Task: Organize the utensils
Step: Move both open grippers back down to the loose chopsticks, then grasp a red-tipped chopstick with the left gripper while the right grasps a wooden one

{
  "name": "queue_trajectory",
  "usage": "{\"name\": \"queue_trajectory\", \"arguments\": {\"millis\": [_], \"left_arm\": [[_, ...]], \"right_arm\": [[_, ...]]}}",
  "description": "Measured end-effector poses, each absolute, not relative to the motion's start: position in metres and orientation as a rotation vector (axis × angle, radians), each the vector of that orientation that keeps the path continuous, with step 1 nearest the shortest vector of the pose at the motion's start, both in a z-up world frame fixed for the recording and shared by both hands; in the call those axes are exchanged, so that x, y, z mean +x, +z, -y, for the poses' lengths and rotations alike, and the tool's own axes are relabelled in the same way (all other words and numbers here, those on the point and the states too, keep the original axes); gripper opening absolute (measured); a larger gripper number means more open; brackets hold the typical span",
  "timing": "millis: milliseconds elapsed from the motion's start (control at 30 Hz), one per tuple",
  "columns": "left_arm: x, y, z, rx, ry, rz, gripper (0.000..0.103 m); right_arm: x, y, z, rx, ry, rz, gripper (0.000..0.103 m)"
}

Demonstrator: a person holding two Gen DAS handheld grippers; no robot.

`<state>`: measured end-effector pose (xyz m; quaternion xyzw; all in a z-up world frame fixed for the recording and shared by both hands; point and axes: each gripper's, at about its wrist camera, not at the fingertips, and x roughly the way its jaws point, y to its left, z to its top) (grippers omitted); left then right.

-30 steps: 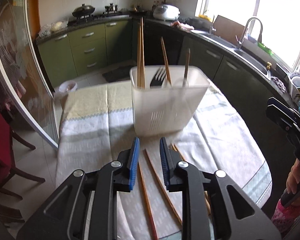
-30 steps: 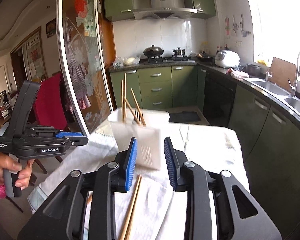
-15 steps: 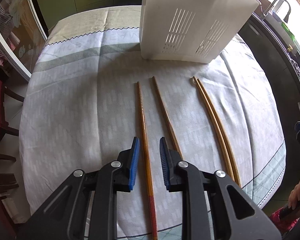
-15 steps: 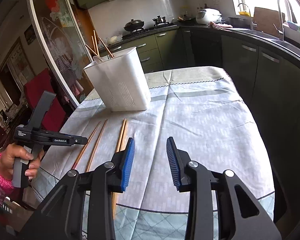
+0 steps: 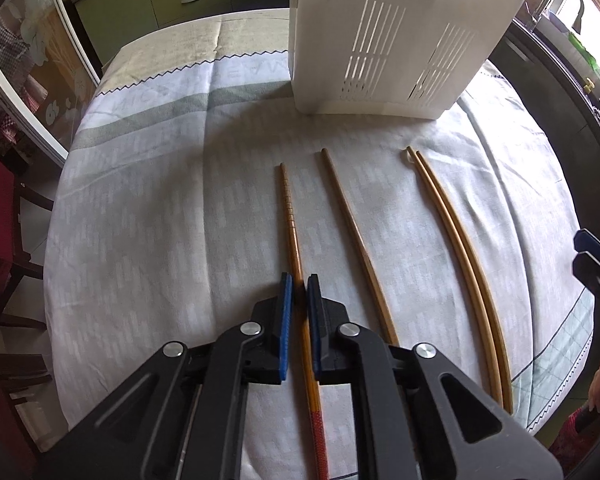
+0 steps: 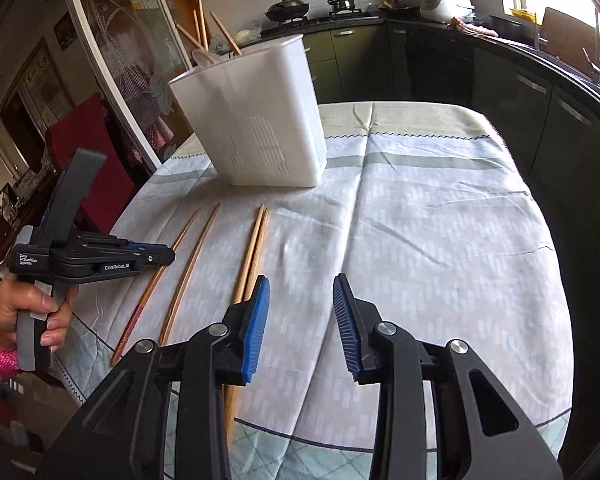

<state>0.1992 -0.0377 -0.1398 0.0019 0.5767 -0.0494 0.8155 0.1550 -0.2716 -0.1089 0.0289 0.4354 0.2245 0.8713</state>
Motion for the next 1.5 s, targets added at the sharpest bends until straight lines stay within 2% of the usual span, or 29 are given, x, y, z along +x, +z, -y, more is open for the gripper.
{"name": "queue_trajectory", "arguments": {"millis": [267,1500], "left_arm": [[0.188,-0.138,0.024,-0.005,-0.110,-1.221,0.008],[0.189,-0.139,0.029,0.042,-0.127,-1.214,0.008]], "right_arm": [[0.189,-0.140,0.216,-0.084,0.474,-1.013,0.033],[0.209,-0.155,0.179,-0.222,0.400,-1.034,0.033]]}}
